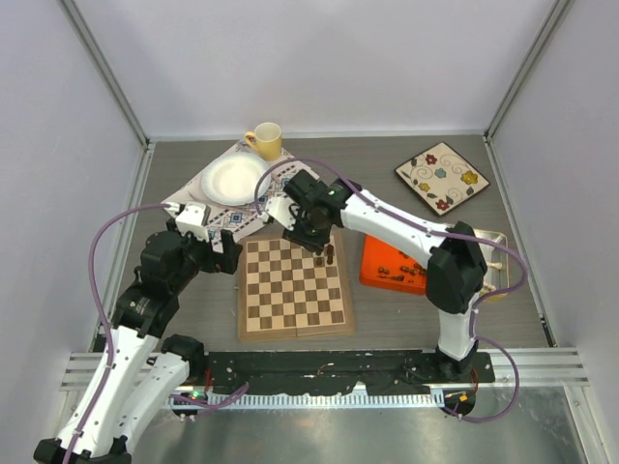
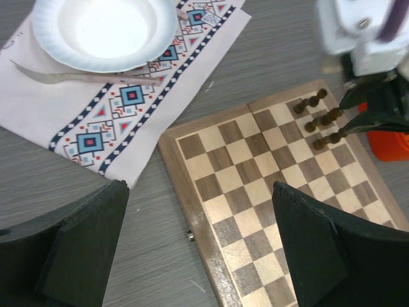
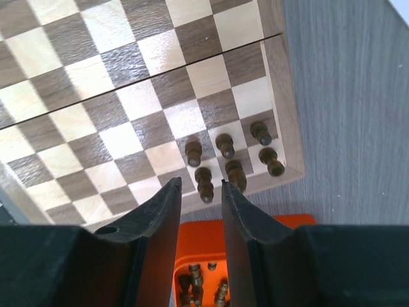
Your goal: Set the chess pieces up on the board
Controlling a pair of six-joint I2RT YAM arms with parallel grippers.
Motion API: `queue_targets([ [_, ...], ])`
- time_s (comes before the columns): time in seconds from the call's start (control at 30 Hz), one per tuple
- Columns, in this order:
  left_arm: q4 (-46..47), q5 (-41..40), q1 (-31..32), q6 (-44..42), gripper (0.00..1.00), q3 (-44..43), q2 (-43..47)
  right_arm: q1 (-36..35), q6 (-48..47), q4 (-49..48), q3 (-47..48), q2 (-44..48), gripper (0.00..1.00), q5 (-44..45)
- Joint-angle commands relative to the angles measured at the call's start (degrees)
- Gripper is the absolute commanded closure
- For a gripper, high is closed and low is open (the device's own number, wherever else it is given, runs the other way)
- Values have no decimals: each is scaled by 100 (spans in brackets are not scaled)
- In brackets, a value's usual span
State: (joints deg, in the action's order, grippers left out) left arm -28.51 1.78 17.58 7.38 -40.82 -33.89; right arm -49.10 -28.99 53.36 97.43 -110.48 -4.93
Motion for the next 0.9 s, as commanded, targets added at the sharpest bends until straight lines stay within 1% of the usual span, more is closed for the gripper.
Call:
queue_targets([
  [0.0,171,463,-27,658,0,-338,-240,277,-168,218,119,903,63,-622],
  [0.1,494,1068,-27,1177,1,-313,-329,760,-168,192,-266,1351,63,-1132],
  [0.13,652,1235,-27,1465,0,-208,-355,918,-133,148,-381,1492,63,-1298],
  [0.17,985,1576,-27,1599,1,-138,-355,1311,-98,52,-504,1633,63,-1570],
  [0.23,1320,1894,-18,1967,1,29,-434,1726,42,-123,-996,2064,62,-1791],
  [0.27,1635,2175,-18,2100,1,74,-495,2103,104,-359,-1224,2213,63,-1914],
  [0.3,1760,2317,-27,2206,2,109,-557,2307,209,-484,-1644,2380,63,-1941],
  [0.33,1874,2431,-18,2294,3,153,-705,2465,253,-598,-1865,2660,63,-1959],
  [0.4,2174,2704,-18,2558,5,188,-864,2868,507,-914,-2409,2882,60,-1784],
  [0.5,2455,2906,-18,2795,5,214,-1172,3300,605,-1126,-2833,3041,60,-1511],
  [0.6,2614,2951,43,2927,6,232,-1348,3582,649,-1135,-2931,2909,60,-1257],
  [0.8,2649,2766,158,2936,6,399,-1357,3645,570,-1135,-3019,2365,60,-520],
  [0.87,2667,2758,158,2945,6,504,-1313,3645,562,-1205,-3106,2215,60,-430],
])
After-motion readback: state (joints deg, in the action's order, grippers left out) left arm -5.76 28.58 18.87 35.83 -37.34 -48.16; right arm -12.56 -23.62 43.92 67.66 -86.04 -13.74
